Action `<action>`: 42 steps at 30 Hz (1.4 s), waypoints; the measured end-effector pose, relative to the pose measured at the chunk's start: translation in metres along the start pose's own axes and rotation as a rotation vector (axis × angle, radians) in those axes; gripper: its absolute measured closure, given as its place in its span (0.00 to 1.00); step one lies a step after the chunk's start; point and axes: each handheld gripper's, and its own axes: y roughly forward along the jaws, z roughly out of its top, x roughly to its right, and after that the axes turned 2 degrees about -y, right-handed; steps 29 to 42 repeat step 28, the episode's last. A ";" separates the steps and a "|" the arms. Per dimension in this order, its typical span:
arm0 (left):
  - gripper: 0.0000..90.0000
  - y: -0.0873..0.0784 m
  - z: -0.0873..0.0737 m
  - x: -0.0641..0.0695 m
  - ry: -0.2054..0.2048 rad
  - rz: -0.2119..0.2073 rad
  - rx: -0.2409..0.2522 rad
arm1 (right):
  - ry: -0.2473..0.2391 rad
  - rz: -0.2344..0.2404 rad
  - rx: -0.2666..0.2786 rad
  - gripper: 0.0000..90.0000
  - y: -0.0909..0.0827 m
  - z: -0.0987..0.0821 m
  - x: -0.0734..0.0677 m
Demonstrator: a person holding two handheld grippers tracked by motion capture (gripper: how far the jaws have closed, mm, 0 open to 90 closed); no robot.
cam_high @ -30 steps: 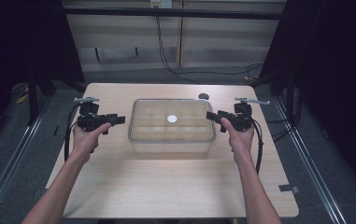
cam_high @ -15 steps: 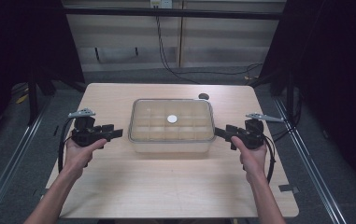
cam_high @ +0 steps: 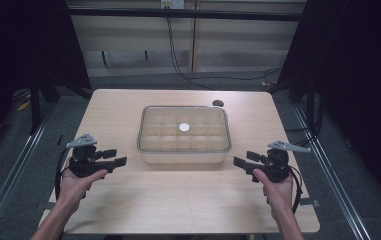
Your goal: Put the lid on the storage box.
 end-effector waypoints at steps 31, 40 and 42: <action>0.38 -0.015 -0.078 0.013 0.013 0.055 -0.090 | -0.024 -0.080 -0.042 0.25 -0.022 -0.070 0.001; 0.38 -0.015 -0.078 0.013 0.013 0.055 -0.090 | -0.024 -0.080 -0.042 0.25 -0.022 -0.070 0.001; 0.38 -0.015 -0.078 0.013 0.013 0.055 -0.090 | -0.024 -0.080 -0.042 0.25 -0.022 -0.070 0.001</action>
